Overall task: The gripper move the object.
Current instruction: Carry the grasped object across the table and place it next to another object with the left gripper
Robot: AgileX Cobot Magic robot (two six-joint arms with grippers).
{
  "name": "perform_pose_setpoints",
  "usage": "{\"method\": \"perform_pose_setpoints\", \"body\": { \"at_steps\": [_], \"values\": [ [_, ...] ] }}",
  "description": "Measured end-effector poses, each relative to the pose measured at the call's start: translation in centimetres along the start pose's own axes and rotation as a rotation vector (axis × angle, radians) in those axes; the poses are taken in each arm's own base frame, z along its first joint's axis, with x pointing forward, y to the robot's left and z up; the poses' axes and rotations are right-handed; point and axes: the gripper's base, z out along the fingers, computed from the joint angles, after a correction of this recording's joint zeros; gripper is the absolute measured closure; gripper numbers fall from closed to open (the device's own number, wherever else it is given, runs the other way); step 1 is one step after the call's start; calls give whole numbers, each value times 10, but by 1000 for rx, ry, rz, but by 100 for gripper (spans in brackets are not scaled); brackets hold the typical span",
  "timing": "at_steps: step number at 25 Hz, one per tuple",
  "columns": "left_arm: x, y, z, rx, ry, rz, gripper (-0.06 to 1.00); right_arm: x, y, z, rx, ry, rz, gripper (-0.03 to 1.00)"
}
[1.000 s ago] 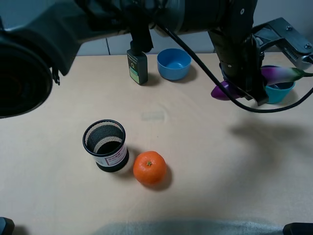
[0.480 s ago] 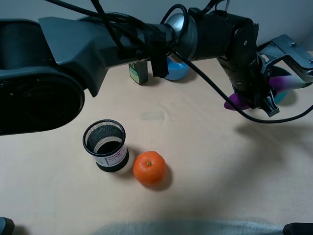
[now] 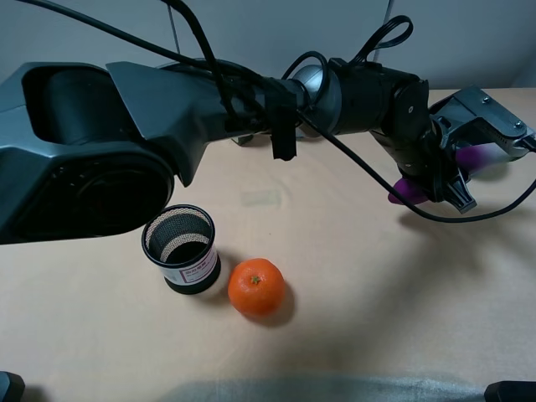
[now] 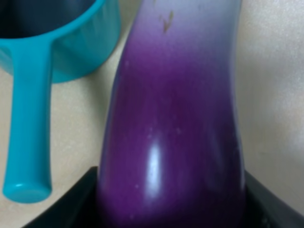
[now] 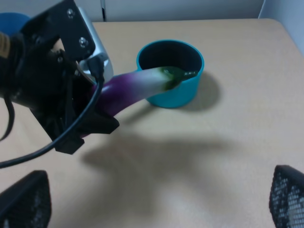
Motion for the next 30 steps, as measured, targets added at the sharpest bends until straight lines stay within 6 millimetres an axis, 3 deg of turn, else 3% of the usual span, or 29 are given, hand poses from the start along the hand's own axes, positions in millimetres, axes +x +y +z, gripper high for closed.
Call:
{"method": "perform_pose_setpoints", "body": {
  "at_steps": [9, 30],
  "values": [
    [13, 0, 15, 18, 22, -38, 42, 0, 0, 0, 0, 0, 0, 28],
    [14, -1, 15, 19, 25, -32, 42, 0, 0, 0, 0, 0, 0, 28]
  ]
}}
